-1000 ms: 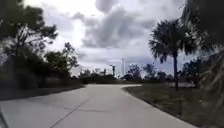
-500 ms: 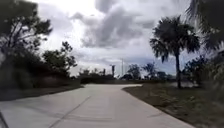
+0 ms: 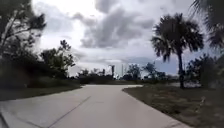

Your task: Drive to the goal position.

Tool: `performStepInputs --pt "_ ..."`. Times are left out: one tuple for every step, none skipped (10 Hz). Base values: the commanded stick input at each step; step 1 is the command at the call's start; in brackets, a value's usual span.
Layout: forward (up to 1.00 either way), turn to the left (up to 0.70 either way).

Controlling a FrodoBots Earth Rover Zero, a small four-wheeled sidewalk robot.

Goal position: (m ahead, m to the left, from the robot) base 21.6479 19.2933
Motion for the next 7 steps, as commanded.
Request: performStepInputs --pt "0.85 0.00" --pt "0.85 0.00" --pt "0.85 0.00" --pt "0.85 0.00" --pt "0.85 0.00" --pt "0.85 0.00" --pt "0.85 0.00"
